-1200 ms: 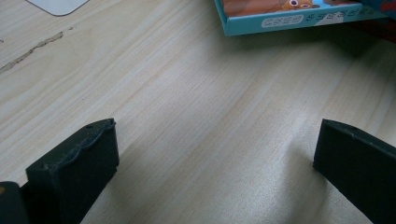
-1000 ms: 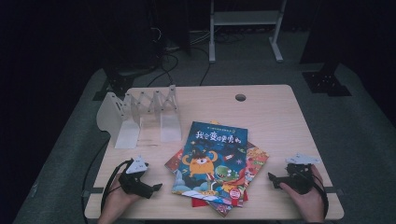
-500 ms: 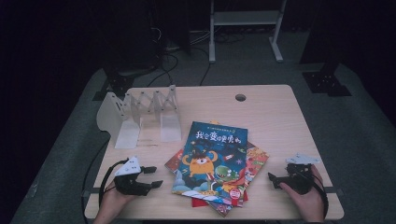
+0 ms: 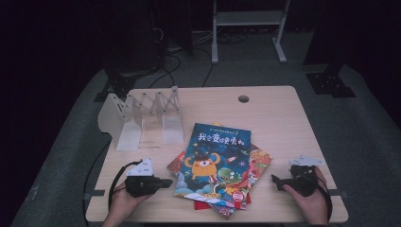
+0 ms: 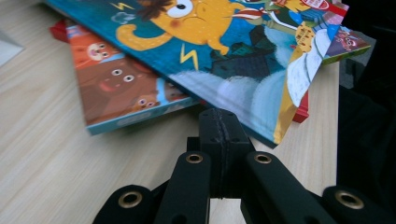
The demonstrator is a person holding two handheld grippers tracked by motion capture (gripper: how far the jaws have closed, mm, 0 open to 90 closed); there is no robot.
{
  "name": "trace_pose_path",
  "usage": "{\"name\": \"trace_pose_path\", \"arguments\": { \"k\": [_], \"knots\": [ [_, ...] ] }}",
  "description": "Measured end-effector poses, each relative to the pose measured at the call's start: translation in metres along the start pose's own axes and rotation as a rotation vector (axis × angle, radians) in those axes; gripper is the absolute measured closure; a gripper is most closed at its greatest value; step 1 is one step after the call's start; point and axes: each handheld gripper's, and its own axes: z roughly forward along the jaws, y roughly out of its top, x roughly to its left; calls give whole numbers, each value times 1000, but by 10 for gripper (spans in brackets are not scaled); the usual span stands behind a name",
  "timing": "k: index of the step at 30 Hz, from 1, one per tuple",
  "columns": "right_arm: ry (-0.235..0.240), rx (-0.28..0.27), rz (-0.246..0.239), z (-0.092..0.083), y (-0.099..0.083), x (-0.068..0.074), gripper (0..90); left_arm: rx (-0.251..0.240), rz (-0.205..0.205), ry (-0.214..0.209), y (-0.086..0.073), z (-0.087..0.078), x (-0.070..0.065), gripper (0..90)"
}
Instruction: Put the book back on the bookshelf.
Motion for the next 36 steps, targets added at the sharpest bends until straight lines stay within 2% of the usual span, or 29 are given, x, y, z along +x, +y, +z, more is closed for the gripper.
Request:
{"name": "trace_pose_path", "arguments": {
  "k": [6, 11, 25, 36],
  "knots": [
    [0, 0, 0, 0, 0, 0, 0, 6, 20, -22, 3, 6, -5, 897],
    [1, -1, -1, 0, 0, 0, 0, -3, 15, -30, 3, 6, -5, 898],
    [3, -1, -6, 1, 1, 0, 0, 1, 38, -129, 10, 21, -19, 895],
    [4, -1, -6, 1, 1, 0, 0, 14, 63, -180, 17, 33, -30, 883]
  ]
}}
